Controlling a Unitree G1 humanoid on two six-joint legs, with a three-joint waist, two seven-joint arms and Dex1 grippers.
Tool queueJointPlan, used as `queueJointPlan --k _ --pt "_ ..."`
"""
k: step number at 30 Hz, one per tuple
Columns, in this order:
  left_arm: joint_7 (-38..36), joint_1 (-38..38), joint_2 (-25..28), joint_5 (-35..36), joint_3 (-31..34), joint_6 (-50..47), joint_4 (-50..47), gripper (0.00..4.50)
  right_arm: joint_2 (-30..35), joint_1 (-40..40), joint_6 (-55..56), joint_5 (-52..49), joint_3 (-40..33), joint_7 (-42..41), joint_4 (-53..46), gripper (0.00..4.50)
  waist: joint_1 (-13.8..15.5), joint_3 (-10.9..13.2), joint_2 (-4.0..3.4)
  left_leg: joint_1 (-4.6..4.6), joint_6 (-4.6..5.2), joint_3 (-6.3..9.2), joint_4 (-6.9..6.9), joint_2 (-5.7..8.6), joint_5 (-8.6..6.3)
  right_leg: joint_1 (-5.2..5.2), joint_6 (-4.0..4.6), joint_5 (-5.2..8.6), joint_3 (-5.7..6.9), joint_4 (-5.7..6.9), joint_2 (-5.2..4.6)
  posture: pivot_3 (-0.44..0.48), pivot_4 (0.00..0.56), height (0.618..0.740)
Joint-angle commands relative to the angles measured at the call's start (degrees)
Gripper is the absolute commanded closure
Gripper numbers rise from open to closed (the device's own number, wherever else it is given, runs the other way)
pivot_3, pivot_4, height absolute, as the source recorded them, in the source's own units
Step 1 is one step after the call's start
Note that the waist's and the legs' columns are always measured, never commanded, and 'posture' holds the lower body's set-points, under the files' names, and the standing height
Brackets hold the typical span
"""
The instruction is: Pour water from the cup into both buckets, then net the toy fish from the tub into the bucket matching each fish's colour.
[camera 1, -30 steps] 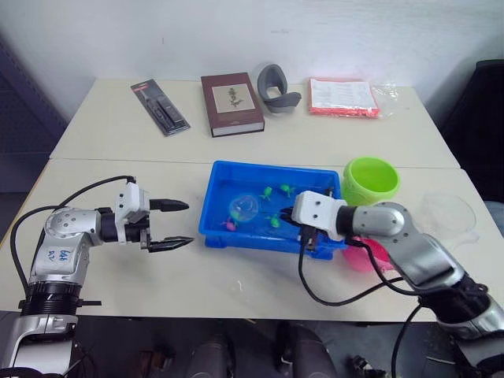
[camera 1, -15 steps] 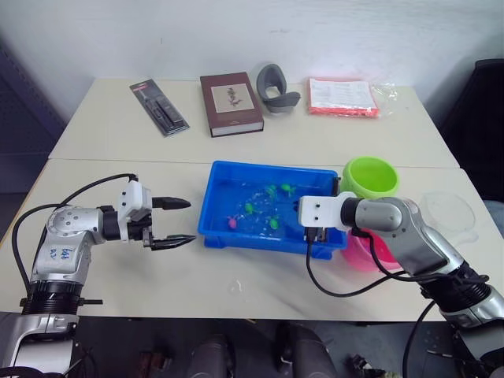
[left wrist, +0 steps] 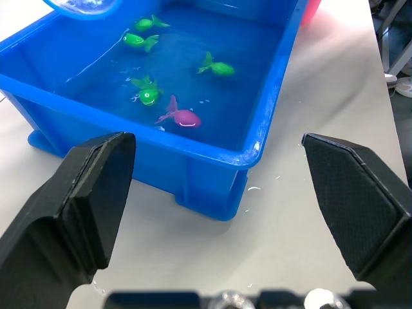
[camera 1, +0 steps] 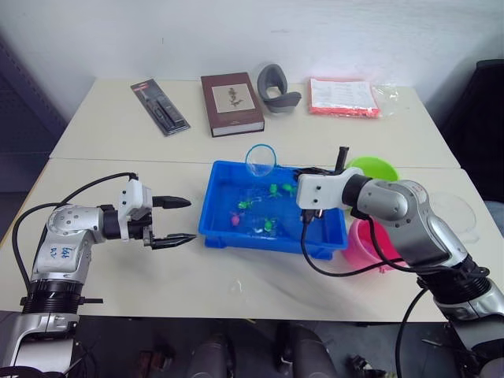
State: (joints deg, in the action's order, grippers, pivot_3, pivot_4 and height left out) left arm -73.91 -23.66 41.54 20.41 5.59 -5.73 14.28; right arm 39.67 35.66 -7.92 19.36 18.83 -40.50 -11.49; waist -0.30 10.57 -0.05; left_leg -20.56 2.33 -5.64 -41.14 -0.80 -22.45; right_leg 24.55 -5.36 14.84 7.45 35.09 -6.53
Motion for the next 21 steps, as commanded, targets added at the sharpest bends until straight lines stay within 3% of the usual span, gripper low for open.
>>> queueJointPlan --k 1,8,21 --pt "0.1 0.1 0.4 0.7 0.4 -0.1 -1.3 0.03 -3.0 -0.6 -1.5 -4.6 -2.0 -1.8 -3.1 4.50 0.0 0.0 0.00 0.00 -0.01 0.00 0.00 0.00 0.00 0.00 0.00 0.00 0.00 0.01 0.01 0.000 0.150 0.740" --pt "0.2 0.3 0.5 0.7 0.5 -0.2 -1.6 0.03 -2.1 -3.6 -0.3 -2.6 0.4 -5.7 -4.8 4.50 0.1 0.0 -0.01 0.00 -0.02 0.01 0.00 0.02 0.01 -0.01 0.00 0.00 0.00 0.00 -0.01 0.000 0.150 0.740" --pt "0.1 -0.5 0.1 0.5 -0.1 -0.3 -1.1 0.03 0.0 -6.0 10.0 5.1 2.4 -4.2 4.1 4.50 -0.1 0.0 -0.01 0.01 -0.02 0.00 0.01 0.00 0.01 0.00 0.00 0.00 -0.01 0.01 0.01 0.000 0.150 0.740"
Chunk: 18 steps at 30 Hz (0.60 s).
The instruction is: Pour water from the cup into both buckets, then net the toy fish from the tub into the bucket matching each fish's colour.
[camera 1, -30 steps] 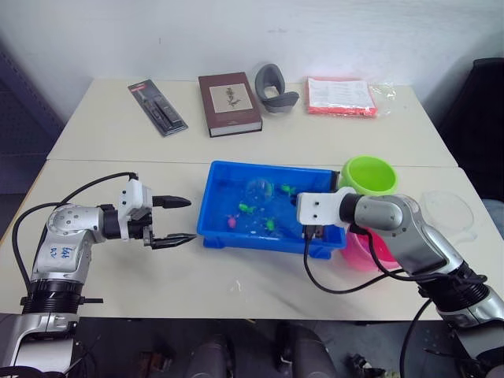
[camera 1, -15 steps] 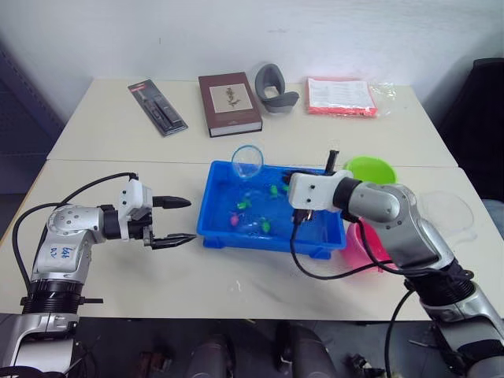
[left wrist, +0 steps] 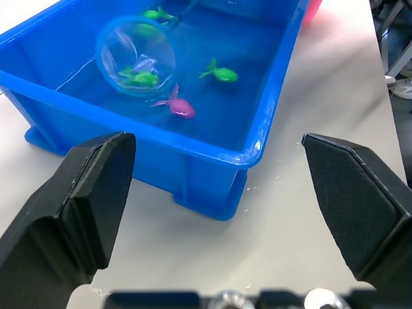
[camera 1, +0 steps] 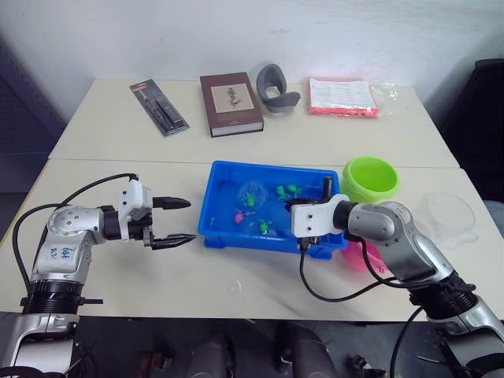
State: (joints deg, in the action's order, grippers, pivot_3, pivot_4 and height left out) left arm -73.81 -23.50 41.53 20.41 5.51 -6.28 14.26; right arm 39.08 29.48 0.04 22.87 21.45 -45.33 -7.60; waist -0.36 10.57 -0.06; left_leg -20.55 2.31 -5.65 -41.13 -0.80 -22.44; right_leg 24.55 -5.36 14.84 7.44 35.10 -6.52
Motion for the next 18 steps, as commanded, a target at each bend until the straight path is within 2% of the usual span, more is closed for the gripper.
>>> queueJointPlan --k 1,7,13,18 --pt "0.0 -0.8 0.1 0.4 -0.1 0.2 -1.1 0.03 0.8 0.3 2.3 2.0 0.1 0.1 0.4 4.50 0.0 0.0 0.00 0.00 0.00 0.00 0.00 0.00 0.00 0.00 0.00 0.00 0.00 0.00 0.00 0.000 0.150 0.740" --pt "-0.1 -1.3 0.0 0.4 -0.4 0.3 -0.7 0.03 -0.7 1.2 1.9 -0.9 0.7 -4.8 -1.1 4.50 0.0 0.0 -0.01 0.00 0.00 0.01 0.00 0.00 0.00 0.00 0.00 0.00 0.00 0.00 0.00 0.000 0.150 0.740" --pt "0.1 -1.4 -0.2 0.4 -0.5 0.3 -0.8 0.03 -7.7 -1.0 -14.3 -11.8 -5.1 -6.8 -7.1 4.50 0.1 0.0 -0.02 0.01 -0.01 0.02 0.00 -0.03 0.01 0.00 0.01 0.00 0.01 0.01 0.04 0.000 0.150 0.740" --pt "0.2 -1.5 -0.6 0.6 -0.7 0.7 -0.8 0.03 -8.8 -3.7 -23.6 -18.7 -10.9 -6.4 -12.9 4.50 0.4 0.0 -0.02 -0.01 -0.01 0.10 -0.04 0.02 0.01 -0.05 0.01 0.00 0.05 0.00 -0.02 0.000 0.150 0.740"
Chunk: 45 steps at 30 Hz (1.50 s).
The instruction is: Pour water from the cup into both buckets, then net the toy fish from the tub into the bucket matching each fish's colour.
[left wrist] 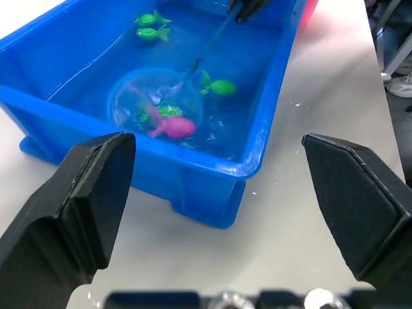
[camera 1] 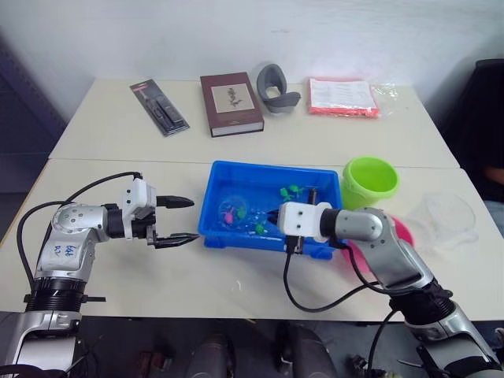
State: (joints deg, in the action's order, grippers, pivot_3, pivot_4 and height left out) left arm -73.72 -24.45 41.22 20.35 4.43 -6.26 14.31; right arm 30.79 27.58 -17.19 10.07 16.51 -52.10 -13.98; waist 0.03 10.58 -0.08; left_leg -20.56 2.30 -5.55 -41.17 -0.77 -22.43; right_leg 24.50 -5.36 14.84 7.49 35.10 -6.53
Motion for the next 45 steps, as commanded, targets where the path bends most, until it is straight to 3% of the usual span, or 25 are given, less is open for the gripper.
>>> queueJointPlan --k 1,7,15,18,25,30,35,41,45 --pt "0.1 -0.7 -0.4 0.7 0.3 0.7 -0.9 0.03 -0.5 -2.4 -8.0 -7.4 -7.2 0.4 -8.0 4.50 0.0 0.0 0.00 -0.01 0.00 0.03 0.00 0.00 0.00 -0.01 0.00 0.00 0.01 0.00 -0.01 0.000 0.150 0.740" --pt "2.1 -2.6 -3.8 3.1 0.5 -1.6 -4.1 0.03 2.3 -12.7 -11.8 -18.4 -19.4 0.1 -19.7 4.50 0.1 0.0 0.01 -0.04 0.00 0.06 0.03 0.02 0.00 0.00 0.00 0.00 0.05 -0.02 0.01 0.000 0.150 0.740" --pt "2.8 -4.9 -9.0 5.4 -2.9 -5.8 -8.0 0.03 5.0 -34.9 -3.6 -22.0 -37.1 1.1 -29.2 4.50 0.9 0.0 -0.01 0.12 0.00 0.00 0.08 0.06 0.00 -0.09 -0.01 -0.01 -0.05 0.00 0.04 0.000 0.150 0.740" --pt "2.2 -6.9 -11.8 5.5 -4.9 -5.8 -7.2 0.03 1.7 -42.8 -0.4 -23.3 -46.3 3.5 -33.1 4.50 1.1 0.0 -0.02 0.19 0.00 -0.13 0.07 0.05 0.00 -0.10 -0.02 -0.01 -0.17 0.05 0.05 0.000 0.150 0.740" --pt "0.2 -10.8 -16.9 4.4 -7.9 -4.1 -2.8 0.03 -5.4 -58.0 6.5 -24.1 -59.1 6.6 -38.6 4.50 1.4 0.0 -0.02 0.23 -0.01 -0.10 0.08 0.08 0.01 -0.17 -0.05 -0.03 -0.28 0.00 0.14 0.000 0.150 0.740" --pt "-1.0 -12.5 -19.5 3.7 -9.7 -2.5 0.0 0.03 -7.8 -65.2 15.7 -19.4 -66.2 8.4 -35.6 4.50 1.3 0.0 -0.04 0.36 -0.02 -0.27 0.16 0.02 0.01 -0.18 -0.05 -0.03 -0.52 0.00 0.25 0.000 0.150 0.740" --pt "-2.2 -13.3 -21.5 3.1 -11.1 -1.1 2.5 0.03 -7.2 -71.1 33.5 -5.8 -67.2 10.5 -27.4 4.50 1.3 0.0 -0.03 0.38 -0.01 -0.32 0.18 0.04 0.00 -0.17 -0.05 -0.03 -0.62 -0.08 0.24 0.000 0.150 0.740" --pt "-2.9 -14.4 -22.9 2.3 -11.9 0.8 5.3 0.03 -3.5 -70.2 48.8 19.7 -68.6 24.0 -18.8 4.50 1.2 0.0 -0.03 0.40 -0.01 -0.43 0.18 0.05 0.00 -0.09 -0.05 -0.02 -0.84 -0.13 0.20 0.000 0.150 0.740" --pt "-2.8 -14.8 -23.6 1.9 -12.0 1.4 5.8 0.03 -2.9 -69.8 53.9 27.4 -67.9 31.4 -17.7 4.50 1.2 0.0 -0.06 0.39 -0.02 -0.46 0.18 0.01 0.01 -0.02 -0.01 0.00 -1.19 -0.12 0.22 0.000 0.150 0.740"
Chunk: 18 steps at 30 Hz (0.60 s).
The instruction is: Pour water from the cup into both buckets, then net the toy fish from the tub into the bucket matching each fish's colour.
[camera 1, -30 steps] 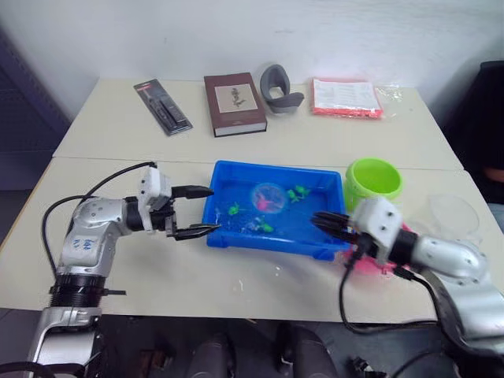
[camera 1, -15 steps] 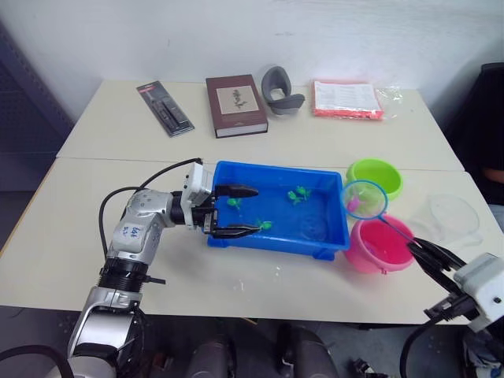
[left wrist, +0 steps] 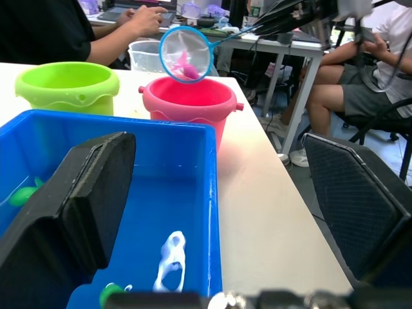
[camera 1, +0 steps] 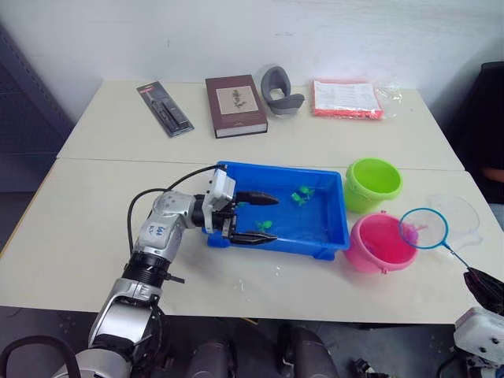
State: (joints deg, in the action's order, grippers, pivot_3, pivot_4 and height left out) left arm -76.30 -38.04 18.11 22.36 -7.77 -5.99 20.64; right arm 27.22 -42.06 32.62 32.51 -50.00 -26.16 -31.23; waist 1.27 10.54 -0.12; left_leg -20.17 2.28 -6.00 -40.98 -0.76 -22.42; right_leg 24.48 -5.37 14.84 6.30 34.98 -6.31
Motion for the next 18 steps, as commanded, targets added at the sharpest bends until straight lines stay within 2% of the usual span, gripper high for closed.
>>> queueJointPlan --k 1,5,11,14,18 --pt "-0.1 -1.4 -0.7 -0.3 0.2 1.3 -0.3 0.03 0.8 -0.2 5.5 6.3 -1.0 6.8 -0.6 4.50 0.0 0.0 -0.02 0.00 -0.01 -0.01 0.00 0.00 0.00 0.02 0.01 0.01 -0.05 0.00 0.01 0.000 0.150 0.740" --pt "0.3 -2.0 -1.3 -0.5 0.3 1.7 0.4 0.03 0.4 -1.1 7.0 9.4 1.6 8.6 -0.5 4.50 0.1 0.0 -0.02 -0.01 -0.01 -0.02 -0.01 0.00 0.01 0.01 0.01 0.01 -0.11 0.00 0.01 0.000 0.150 0.740" --pt "0.4 -2.7 -1.9 -0.7 0.6 2.3 1.5 0.03 0.8 -0.4 7.0 13.2 0.3 12.8 -1.8 4.50 0.0 0.0 -0.03 0.00 -0.01 -0.03 0.00 0.00 0.01 0.00 0.01 0.01 -0.13 0.00 0.03 0.000 0.150 0.740" --pt "0.2 -3.2 -2.3 -0.6 0.6 2.6 2.2 0.03 0.7 -0.8 5.7 12.8 -0.9 13.2 -2.9 4.50 0.0 0.0 -0.03 0.00 -0.01 -0.04 -0.01 -0.01 0.01 0.01 0.01 0.01 -0.13 -0.01 0.04 0.000 0.150 0.740" --pt "-0.3 -3.2 -2.7 -0.5 0.2 2.6 2.5 0.03 0.5 -2.8 6.8 12.0 1.2 11.9 -4.9 4.50 0.1 0.0 -0.03 0.00 0.00 -0.03 -0.01 0.00 0.01 0.01 0.01 0.01 -0.13 -0.01 0.03 0.000 0.150 0.740"
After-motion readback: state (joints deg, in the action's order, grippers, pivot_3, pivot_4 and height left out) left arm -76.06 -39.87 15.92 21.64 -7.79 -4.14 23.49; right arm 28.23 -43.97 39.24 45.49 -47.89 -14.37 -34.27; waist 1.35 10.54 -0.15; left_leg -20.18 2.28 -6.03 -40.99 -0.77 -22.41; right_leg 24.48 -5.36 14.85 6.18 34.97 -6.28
